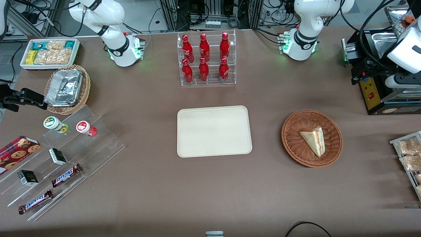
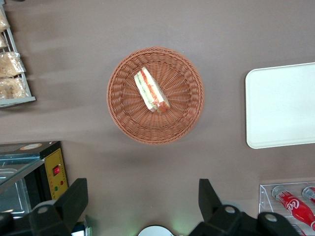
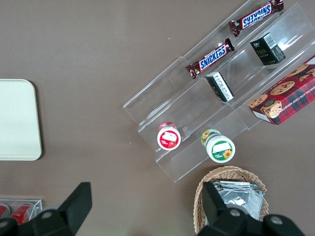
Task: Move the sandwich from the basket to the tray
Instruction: 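Move the left gripper over the sandwich in the wicker basket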
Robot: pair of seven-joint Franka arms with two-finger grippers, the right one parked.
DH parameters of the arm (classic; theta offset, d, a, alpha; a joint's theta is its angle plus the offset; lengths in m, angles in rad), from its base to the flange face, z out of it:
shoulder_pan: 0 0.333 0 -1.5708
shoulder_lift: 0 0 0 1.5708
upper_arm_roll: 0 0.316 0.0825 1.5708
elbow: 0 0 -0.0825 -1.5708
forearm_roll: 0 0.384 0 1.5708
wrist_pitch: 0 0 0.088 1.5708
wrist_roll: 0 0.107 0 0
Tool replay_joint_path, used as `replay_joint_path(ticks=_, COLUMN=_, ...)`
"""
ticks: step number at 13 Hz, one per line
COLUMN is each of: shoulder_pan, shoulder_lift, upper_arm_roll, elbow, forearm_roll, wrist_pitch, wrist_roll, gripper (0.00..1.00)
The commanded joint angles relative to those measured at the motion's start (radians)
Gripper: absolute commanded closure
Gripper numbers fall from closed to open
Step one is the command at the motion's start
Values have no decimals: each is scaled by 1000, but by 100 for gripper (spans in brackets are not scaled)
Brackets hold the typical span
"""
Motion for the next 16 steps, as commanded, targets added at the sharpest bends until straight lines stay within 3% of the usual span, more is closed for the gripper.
replay_joint_path(ticks=1, shoulder_pan=-7, shoulder_lift=5, upper_arm_roll=8, elbow=12, forearm_roll=-10, wrist_pitch=8, wrist_roll=22, gripper=1)
replay_joint_path(ticks=6, shoulder_pan=-4, shoulder_lift=49, upper_arm_roll=14, elbow=-37, forearm_roll=1, wrist_pitch=81, wrist_roll=14, gripper=1)
replay_joint_path(ticks=16, shoulder_pan=14, shoulder_lift=42, upper_arm_roll=40, elbow=-516, forearm_roll=4, wrist_pitch=629, wrist_roll=3, gripper=0)
